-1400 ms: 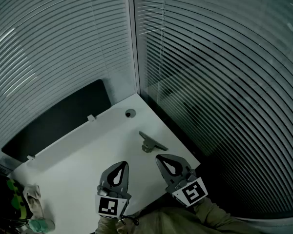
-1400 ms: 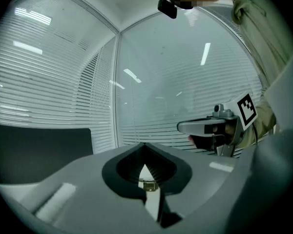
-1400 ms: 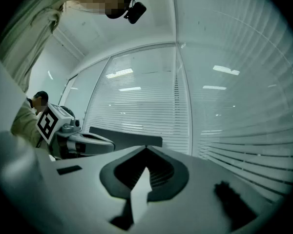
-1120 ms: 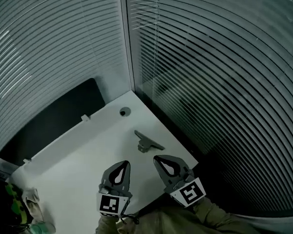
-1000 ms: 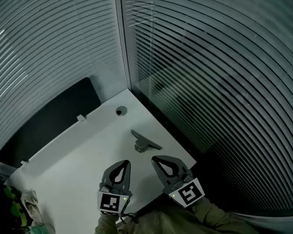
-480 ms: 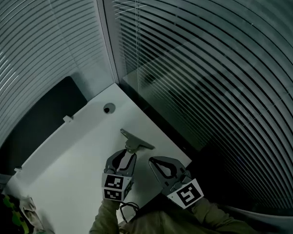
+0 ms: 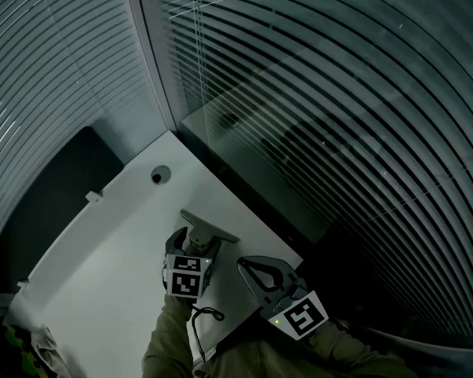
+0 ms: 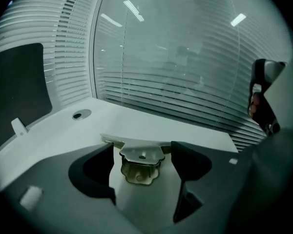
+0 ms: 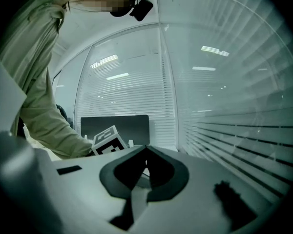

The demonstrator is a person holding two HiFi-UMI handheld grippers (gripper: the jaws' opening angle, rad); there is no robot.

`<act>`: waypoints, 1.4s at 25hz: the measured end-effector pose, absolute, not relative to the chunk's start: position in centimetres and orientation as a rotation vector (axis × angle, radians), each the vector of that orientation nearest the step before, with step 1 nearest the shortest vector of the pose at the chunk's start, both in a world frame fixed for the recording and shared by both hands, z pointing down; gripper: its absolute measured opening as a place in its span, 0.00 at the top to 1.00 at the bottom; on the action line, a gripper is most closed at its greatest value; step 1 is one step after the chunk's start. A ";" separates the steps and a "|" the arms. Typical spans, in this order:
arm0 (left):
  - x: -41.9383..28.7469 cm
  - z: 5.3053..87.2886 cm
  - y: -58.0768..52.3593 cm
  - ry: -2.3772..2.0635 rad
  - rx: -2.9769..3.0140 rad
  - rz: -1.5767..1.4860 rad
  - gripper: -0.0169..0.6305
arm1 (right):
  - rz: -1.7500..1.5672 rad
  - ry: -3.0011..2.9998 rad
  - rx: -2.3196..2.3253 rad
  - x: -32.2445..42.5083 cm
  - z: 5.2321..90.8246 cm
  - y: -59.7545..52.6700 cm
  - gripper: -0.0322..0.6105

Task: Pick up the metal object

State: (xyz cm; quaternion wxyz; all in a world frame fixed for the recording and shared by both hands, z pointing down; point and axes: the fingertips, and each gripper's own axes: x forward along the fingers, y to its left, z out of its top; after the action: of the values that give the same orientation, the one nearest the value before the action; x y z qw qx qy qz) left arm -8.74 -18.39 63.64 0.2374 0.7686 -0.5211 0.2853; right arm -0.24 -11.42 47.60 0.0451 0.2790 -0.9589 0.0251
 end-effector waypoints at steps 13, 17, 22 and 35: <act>-8.0 66.1 -18.9 -1.351 2.106 0.892 0.52 | 0.121 -2.910 0.841 0.4 48.1 -11.4 0.94; -7.9 66.0 -18.7 -1.351 2.121 0.908 0.52 | 0.121 -2.912 0.832 0.3 48.1 -11.2 0.94; -8.3 63.4 -18.3 -1.413 2.156 0.857 0.52 | 0.117 -2.912 0.825 0.3 47.0 -10.8 0.94; -13.8 49.4 -13.7 -1.778 2.254 0.516 0.52 | -0.027 -3.001 0.717 -3.0 40.7 -8.7 0.94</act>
State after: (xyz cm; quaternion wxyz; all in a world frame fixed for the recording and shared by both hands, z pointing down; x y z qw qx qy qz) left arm -13.82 -13.68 49.40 0.1124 0.7678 -0.6057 0.1758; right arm -2.96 -8.75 40.66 0.0280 0.2323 -0.9722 -0.0086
